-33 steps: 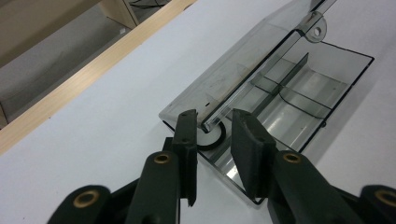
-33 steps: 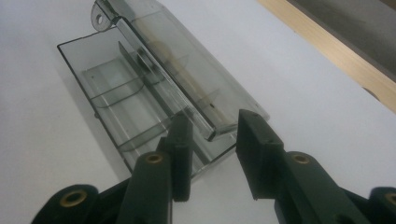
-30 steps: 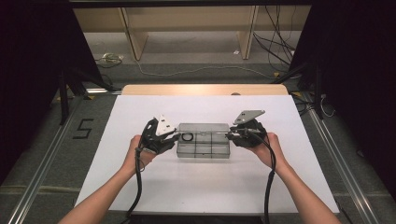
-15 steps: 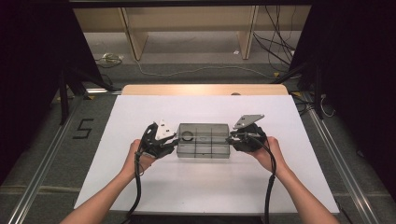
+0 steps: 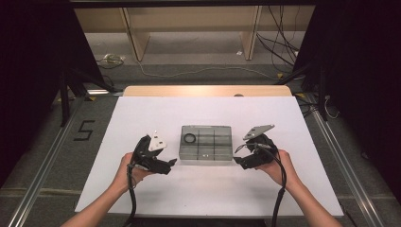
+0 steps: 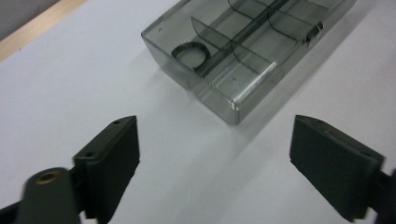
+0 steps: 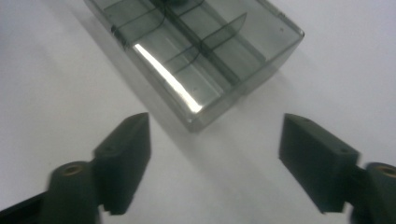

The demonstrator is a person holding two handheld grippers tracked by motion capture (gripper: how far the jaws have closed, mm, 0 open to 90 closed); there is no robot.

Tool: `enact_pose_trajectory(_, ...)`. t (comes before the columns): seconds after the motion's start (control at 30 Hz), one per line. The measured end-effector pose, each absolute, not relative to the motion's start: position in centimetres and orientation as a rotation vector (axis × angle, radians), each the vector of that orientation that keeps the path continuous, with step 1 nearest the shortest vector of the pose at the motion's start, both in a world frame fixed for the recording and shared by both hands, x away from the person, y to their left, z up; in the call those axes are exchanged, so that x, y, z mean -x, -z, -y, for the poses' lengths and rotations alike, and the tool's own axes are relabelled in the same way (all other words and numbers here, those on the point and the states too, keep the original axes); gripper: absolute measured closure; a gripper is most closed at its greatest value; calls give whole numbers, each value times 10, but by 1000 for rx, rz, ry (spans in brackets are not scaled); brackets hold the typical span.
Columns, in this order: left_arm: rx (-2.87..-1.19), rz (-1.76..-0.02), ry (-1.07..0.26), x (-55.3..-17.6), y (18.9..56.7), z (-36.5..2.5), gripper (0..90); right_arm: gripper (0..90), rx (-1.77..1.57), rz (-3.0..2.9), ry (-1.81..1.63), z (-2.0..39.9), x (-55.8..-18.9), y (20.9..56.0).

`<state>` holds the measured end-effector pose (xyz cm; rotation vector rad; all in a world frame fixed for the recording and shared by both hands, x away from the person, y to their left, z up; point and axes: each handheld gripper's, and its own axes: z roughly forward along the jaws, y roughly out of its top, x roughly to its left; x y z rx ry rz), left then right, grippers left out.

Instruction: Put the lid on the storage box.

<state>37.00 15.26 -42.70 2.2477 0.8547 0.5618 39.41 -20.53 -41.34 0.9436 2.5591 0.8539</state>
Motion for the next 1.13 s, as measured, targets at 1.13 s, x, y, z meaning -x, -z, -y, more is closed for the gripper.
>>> enact_pose_trajectory(1.13,-2190,-886,-552,-305,440,-185,0,8,-977,-2479,-951,245,-310,423)
